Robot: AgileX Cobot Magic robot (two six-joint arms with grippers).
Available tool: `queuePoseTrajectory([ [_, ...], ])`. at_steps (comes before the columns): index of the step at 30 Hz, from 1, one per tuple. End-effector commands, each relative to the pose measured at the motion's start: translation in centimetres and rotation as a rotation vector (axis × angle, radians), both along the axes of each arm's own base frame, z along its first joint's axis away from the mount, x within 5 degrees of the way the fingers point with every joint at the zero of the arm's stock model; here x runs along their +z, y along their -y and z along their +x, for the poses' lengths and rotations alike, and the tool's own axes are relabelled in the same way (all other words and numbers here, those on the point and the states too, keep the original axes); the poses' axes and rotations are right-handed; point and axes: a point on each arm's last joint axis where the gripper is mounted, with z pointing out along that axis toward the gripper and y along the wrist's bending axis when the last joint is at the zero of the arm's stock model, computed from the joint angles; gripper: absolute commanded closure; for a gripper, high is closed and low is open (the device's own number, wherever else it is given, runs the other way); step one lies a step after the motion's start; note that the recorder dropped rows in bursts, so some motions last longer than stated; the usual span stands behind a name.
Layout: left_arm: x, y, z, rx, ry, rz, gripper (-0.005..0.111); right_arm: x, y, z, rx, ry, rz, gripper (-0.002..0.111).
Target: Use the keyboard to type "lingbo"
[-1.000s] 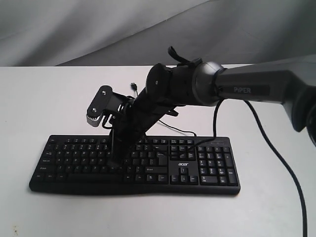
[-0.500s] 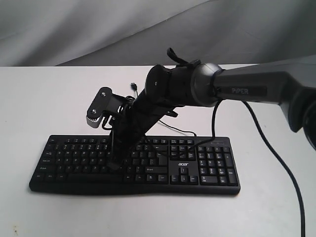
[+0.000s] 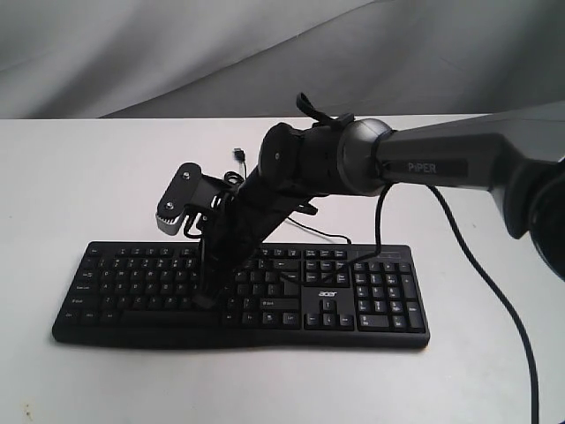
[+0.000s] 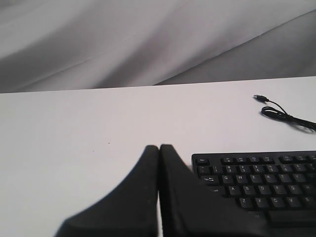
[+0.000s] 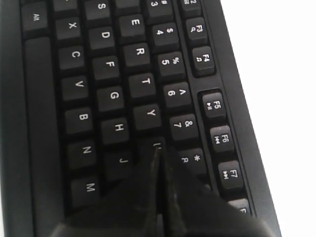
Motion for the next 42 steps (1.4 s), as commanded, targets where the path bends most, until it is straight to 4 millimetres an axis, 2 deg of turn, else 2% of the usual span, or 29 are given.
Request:
queuePoseTrajectory([
  [1, -0.1, 0.0, 0.0, 0.000, 0.007, -0.005, 0.106, 0.3, -0.1, 0.0, 0.003, 0.010, 0.007, 0.108],
  [7, -0.1, 0.0, 0.0, 0.000, 0.007, -0.005, 0.106, -0.7, -0.1, 0.1, 0.005, 0.000, -0.010, 0.108],
  [13, -0.1, 0.0, 0.0, 0.000, 0.007, -0.005, 0.106, 2.0, -0.1, -0.3, 0.012, 0.015, 0.027, 0.108],
  [17, -0.1, 0.0, 0.0, 0.000, 0.007, -0.005, 0.106, 2.4, -0.8, -1.1, 0.023, 0.000, 0.039, 0.108],
  [24, -0.1, 0.0, 0.0, 0.000, 0.007, -0.005, 0.106, 1.2, -2.3, -2.7, 0.081, -0.024, 0.015, 0.108],
  [35, -0.1, 0.0, 0.0, 0.000, 0.007, -0.005, 0.106, 1.2, -2.2, -2.7, 0.087, -0.017, 0.008, 0.108],
  [42, -0.1, 0.0, 0.0, 0.000, 0.007, -0.005, 0.106, -0.1, -2.2, -2.7, 0.092, -0.037, -0.017, 0.108],
])
